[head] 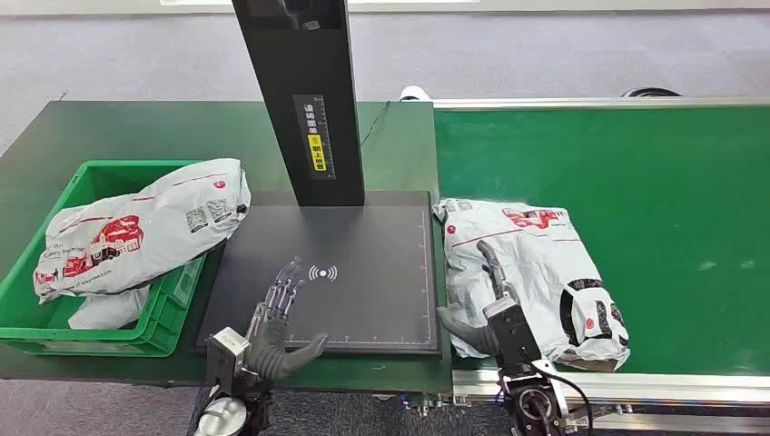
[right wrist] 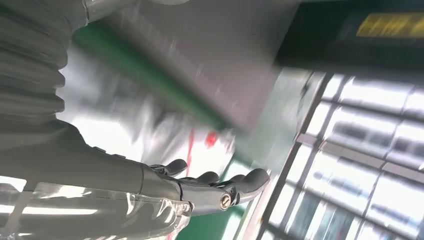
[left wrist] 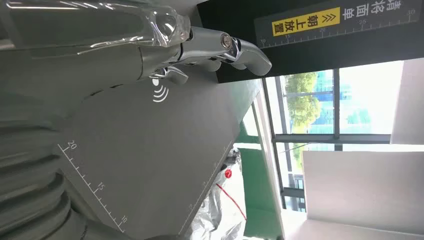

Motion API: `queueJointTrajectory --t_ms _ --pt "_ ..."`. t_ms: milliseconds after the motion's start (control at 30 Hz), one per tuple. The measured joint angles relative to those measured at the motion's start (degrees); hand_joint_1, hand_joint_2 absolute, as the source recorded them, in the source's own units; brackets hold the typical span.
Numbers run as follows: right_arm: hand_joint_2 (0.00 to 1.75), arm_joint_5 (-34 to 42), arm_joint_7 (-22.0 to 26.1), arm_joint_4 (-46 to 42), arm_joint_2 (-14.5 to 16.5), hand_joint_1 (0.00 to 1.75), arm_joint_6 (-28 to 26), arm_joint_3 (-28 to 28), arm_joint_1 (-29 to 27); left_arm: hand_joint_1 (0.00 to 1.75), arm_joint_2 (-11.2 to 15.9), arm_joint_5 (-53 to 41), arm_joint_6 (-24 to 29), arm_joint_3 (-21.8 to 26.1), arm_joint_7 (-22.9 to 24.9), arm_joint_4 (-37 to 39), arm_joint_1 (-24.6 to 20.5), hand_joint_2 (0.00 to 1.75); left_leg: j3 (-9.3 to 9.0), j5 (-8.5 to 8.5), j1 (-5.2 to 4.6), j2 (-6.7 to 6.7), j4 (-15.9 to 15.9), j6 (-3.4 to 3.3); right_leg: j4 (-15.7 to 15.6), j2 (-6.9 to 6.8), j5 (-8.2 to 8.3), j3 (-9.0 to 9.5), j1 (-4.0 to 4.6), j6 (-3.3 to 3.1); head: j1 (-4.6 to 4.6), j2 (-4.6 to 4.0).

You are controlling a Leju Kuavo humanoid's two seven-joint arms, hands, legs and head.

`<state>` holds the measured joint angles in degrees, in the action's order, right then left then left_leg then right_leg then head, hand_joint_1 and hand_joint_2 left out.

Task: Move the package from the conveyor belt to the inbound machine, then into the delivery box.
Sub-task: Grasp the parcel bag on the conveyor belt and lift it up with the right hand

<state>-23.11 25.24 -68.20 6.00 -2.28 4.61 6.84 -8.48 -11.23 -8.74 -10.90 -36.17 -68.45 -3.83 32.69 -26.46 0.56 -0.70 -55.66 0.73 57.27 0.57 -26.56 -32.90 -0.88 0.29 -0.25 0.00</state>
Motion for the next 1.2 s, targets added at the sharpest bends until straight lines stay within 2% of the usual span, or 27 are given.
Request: queueJointTrajectory --t_ms 167,300,433,500,867,1200 --pt "1.75 -5.4 -3.3 0.0 -1.6 0.00 -3.5 -3.4 1.2 0.00 0.0 -0.2 -0.2 0.1 0.0 -0.1 0.6 1.75 0.00 0.00 0.00 0.00 0.0 0.00 0.0 0.00 0.00 0.01 -0.01 0.00 -0.01 0.00" --pt "1.75 -13.8 -9.8 0.5 -3.0 0.00 -6.9 -5.8 2.2 0.00 0.0 -0.3 -0.2 0.2 0.2 -0.7 1.2 1.75 0.00 0.00 0.00 -0.01 0.0 0.00 0.0 0.00 0.00 0.00 0.00 0.00 -0.01 0.00" --pt "1.75 -20.4 -18.8 2.7 -4.0 0.00 -4.8 -7.2 3.6 0.00 0.0 -0.6 -0.2 0.5 1.2 -1.3 1.3 1.75 0.00 0.00 0.01 0.00 0.0 0.00 0.0 0.00 0.00 0.00 0.01 0.00 -0.01 0.00" --pt "1.75 -22.4 -21.5 4.4 -4.3 0.00 -2.9 -7.6 4.1 0.00 0.0 -0.7 -0.2 0.7 1.5 -1.4 1.3 1.75 -0.01 0.00 0.01 -0.01 0.0 0.00 0.0 0.00 0.00 0.01 0.01 0.00 -0.01 0.00" --pt "1.75 -30.3 -29.5 12.0 -4.9 0.00 2.6 -7.0 6.1 0.00 -0.4 -1.2 0.1 1.2 2.1 -1.4 1.1 1.75 0.00 0.00 0.01 -0.01 0.0 0.00 0.0 0.00 0.00 0.01 0.00 0.00 -0.01 0.00" --pt "1.75 -31.1 -30.0 14.0 -5.0 0.00 3.1 -6.3 6.9 0.00 -0.5 -1.2 0.4 1.5 2.1 -1.4 1.0 1.75 -0.01 0.00 0.01 -0.01 0.0 0.00 0.0 0.00 0.00 0.02 0.00 0.00 -0.01 0.00"
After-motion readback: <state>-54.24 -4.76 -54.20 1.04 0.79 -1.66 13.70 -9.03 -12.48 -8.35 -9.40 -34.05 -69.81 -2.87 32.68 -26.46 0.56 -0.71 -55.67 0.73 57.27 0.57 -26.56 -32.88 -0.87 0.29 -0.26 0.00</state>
